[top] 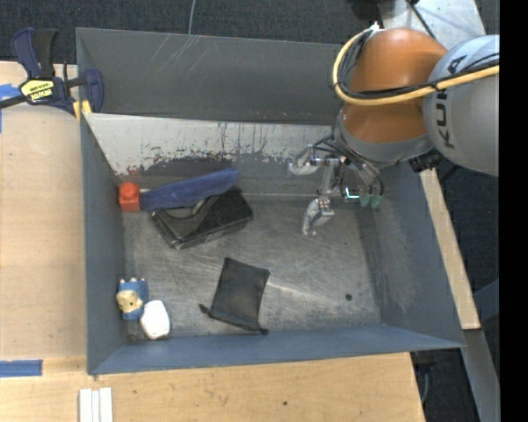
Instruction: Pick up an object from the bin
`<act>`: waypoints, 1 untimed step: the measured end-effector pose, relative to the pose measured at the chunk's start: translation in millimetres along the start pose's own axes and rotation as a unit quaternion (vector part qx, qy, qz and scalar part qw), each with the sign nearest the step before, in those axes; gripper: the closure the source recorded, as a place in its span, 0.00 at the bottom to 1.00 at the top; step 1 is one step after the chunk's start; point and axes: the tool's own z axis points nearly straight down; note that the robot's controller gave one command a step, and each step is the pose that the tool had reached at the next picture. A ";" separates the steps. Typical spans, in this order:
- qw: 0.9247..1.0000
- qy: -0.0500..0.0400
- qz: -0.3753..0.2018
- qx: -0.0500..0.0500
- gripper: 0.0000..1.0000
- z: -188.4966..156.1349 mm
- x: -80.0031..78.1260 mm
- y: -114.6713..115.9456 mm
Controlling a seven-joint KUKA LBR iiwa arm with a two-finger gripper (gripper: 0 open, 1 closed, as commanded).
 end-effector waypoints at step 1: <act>0.967 -0.007 -0.255 0.002 0.00 94.4 70.1 39.9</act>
Offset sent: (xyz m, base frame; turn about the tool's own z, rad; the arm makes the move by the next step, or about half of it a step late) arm -0.0743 0.0409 -0.0988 -0.5185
